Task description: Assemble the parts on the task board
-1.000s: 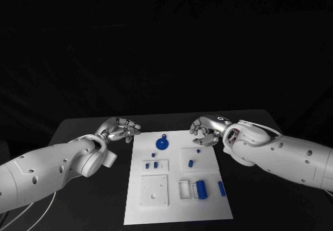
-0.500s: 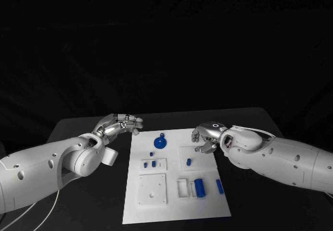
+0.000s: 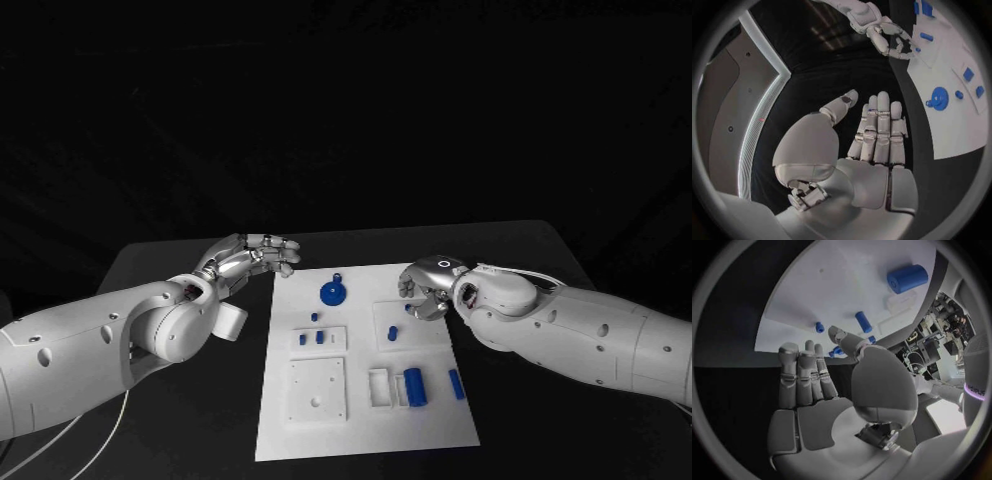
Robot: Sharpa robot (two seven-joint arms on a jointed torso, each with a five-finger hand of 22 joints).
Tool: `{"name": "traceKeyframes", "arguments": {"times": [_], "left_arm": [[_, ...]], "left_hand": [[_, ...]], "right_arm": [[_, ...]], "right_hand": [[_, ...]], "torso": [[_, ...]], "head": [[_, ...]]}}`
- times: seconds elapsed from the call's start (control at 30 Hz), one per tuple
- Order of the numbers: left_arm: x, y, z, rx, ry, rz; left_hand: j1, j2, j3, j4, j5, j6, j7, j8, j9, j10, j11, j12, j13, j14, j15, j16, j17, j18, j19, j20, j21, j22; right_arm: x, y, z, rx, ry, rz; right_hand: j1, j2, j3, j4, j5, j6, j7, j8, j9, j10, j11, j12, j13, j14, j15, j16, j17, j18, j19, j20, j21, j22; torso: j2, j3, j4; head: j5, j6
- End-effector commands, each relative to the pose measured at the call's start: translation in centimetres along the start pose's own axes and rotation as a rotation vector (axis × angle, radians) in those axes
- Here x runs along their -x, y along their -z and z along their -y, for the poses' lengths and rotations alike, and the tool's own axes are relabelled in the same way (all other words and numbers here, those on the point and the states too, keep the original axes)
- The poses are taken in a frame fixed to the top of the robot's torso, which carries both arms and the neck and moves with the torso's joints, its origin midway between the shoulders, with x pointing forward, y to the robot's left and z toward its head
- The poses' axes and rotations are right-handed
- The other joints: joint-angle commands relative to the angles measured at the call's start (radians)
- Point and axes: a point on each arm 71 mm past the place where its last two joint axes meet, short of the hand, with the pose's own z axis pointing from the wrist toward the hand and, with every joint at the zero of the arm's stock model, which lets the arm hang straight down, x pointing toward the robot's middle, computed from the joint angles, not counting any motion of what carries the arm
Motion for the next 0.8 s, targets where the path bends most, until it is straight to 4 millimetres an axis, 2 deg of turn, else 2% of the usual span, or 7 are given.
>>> {"name": "traceKeyframes", "arguments": {"times": [0.03,0.23,0.5,0.8], "left_arm": [[-0.2,-0.1,0.2,-0.016,0.028,-0.02],[-0.2,-0.1,0.2,-0.014,0.028,-0.019],[0.1,-0.1,0.1,-0.01,0.025,-0.013],[0.2,-0.1,0.1,-0.007,0.025,-0.012]], "left_hand": [[-0.007,0.004,-0.007,0.0,0.005,-0.008,-0.002,0.005,0.0,-0.003,0.005,-0.003,-0.002,0.001,0.005,-0.007,0.002,0.002,0.001,0.01,-0.006,0.001],[-0.008,0.005,-0.008,0.001,0.005,-0.008,-0.002,0.006,0.0,-0.003,0.006,-0.003,-0.002,0.005,0.004,-0.011,0.005,0.004,0.003,0.01,-0.007,0.002],[-0.009,0.005,-0.01,0.002,0.005,-0.01,0.0,0.005,0.0,-0.004,0.007,-0.003,-0.003,0.009,0.004,-0.014,0.008,0.005,0.005,0.01,-0.007,0.002],[-0.011,0.005,-0.012,0.002,0.005,-0.012,0.001,0.005,-0.001,-0.005,0.007,-0.003,-0.004,0.017,0.002,-0.018,0.014,0.007,0.01,0.009,-0.008,0.004]], "right_arm": [[-0.4,0.0,-0.1,0.005,0.032,-0.022],[-0.8,-0.3,-0.4,0.009,0.038,-0.031],[-1.2,-0.6,-0.5,0.006,0.042,-0.043],[-1.9,-0.8,-0.5,-0.004,0.068,-0.061]], "right_hand": [[0.005,0.007,0.009,0.003,-0.004,0.026,-0.008,0.015,0.007,0.031,-0.009,0.002,0.0,0.009,-0.007,0.009,-0.003,0.085,0.009,0.002,-0.004,0.006],[0.006,0.019,0.022,0.008,-0.005,0.05,-0.018,0.029,0.015,0.067,-0.021,0.0,-0.001,0.015,-0.018,0.011,-0.007,0.085,0.014,0.004,-0.001,0.011],[0.007,0.034,0.039,0.013,-0.005,0.057,-0.018,0.033,0.018,0.085,-0.024,-0.006,-0.003,0.017,-0.022,0.012,-0.01,0.085,0.016,0.004,0.0,0.012],[0.007,0.038,0.048,0.015,-0.005,0.057,-0.018,0.033,0.019,0.09,-0.025,-0.01,-0.003,0.017,-0.023,0.012,-0.011,0.085,0.016,0.004,0.0,0.013]], "torso": [[0.0,-0.0004,0.0003],[0.0,-0.0001,0.0001],[0.0,-0.0004,-0.0006],[0.0,0.0,0.0007]], "head": [[0.0,-0.001],[0.0,-0.003],[0.001,-0.005],[0.001,-0.009]]}}
